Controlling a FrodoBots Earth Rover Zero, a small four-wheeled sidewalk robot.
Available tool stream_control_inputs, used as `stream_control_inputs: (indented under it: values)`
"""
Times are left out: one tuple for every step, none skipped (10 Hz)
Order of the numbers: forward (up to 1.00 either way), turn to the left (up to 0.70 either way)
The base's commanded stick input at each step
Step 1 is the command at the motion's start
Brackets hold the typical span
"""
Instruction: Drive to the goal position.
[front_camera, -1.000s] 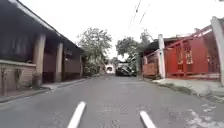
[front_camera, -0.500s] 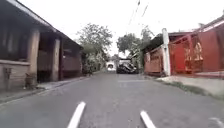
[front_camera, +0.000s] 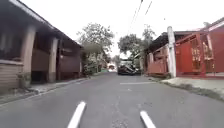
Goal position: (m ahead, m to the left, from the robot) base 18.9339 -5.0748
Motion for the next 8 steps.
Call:
stream_control_inputs:
  values:
    - [0.85, 0.00]
    - [0.85, 0.00]
    - [0.85, 0.00]
    - [0.85, 0.00]
    - [0.85, 0.00]
    - [0.85, 0.00]
    - [0.85, 0.00]
    - [0.85, 0.00]
